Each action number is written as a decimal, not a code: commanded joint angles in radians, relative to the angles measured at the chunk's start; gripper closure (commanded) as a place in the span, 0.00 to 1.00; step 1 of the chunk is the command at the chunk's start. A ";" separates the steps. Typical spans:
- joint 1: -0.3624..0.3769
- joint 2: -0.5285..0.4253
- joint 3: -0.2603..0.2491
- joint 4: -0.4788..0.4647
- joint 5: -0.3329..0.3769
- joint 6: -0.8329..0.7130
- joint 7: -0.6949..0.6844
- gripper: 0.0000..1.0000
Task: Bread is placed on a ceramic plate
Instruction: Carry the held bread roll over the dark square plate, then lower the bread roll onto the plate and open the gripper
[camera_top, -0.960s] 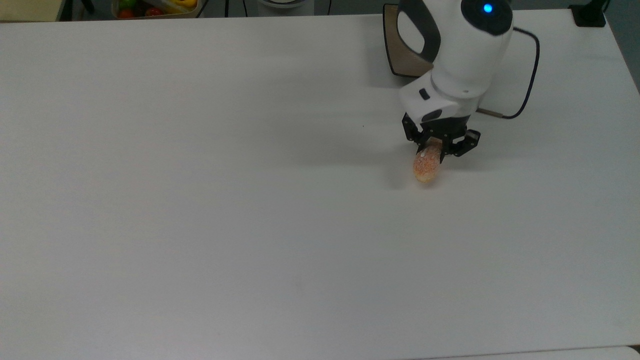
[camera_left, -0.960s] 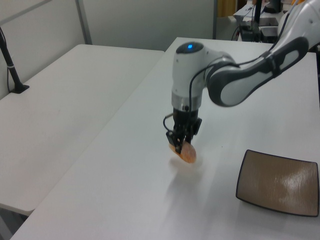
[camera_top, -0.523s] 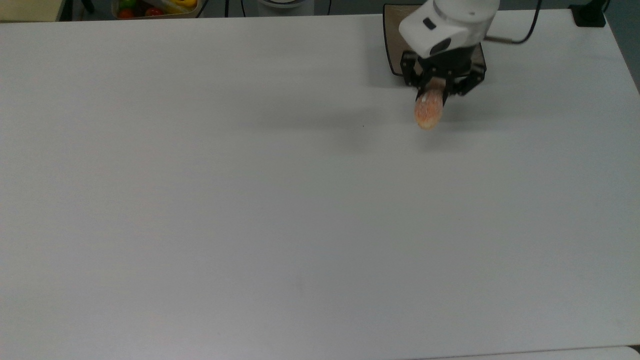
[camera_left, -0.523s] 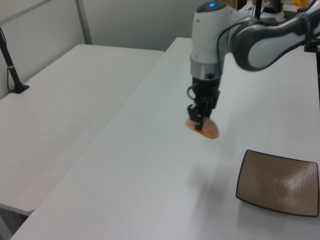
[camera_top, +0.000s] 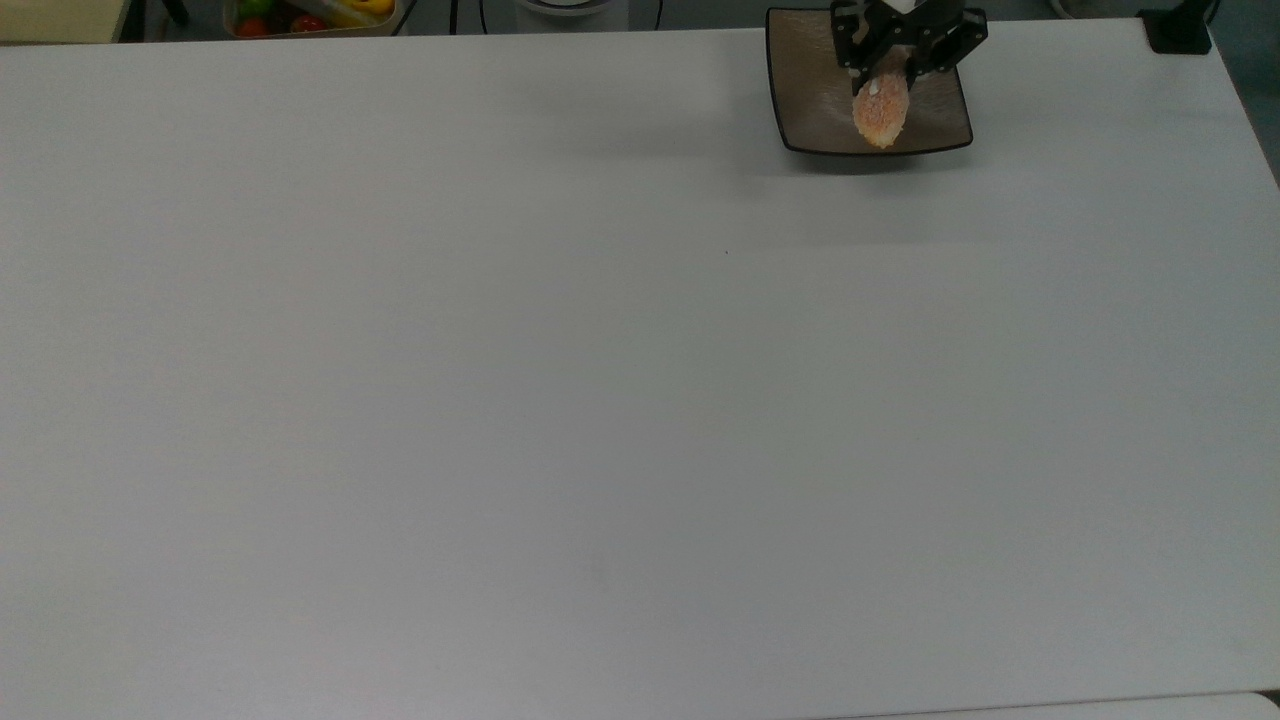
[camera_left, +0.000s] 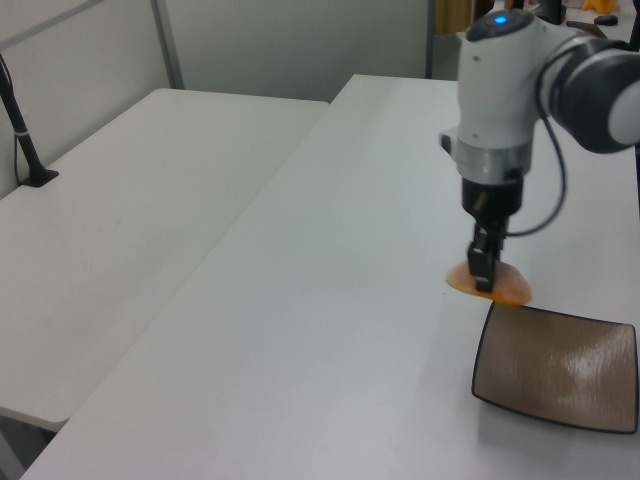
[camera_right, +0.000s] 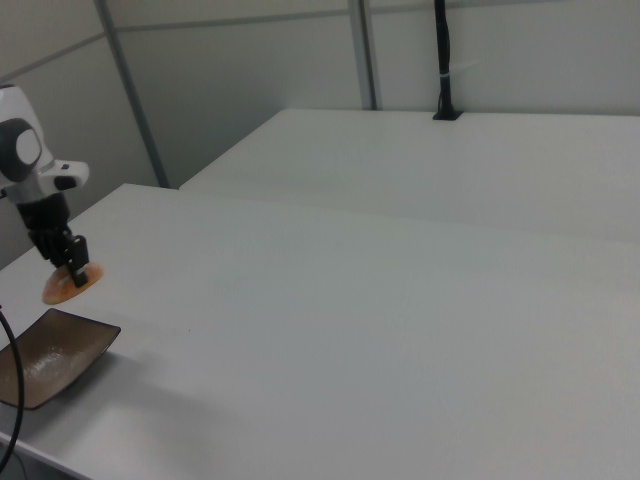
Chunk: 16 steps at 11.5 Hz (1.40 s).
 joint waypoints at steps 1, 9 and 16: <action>-0.008 -0.054 0.062 -0.110 0.013 0.005 -0.035 0.58; 0.012 0.038 0.130 -0.156 -0.002 0.012 -0.033 0.00; -0.006 0.024 0.128 -0.125 -0.002 0.005 -0.030 0.00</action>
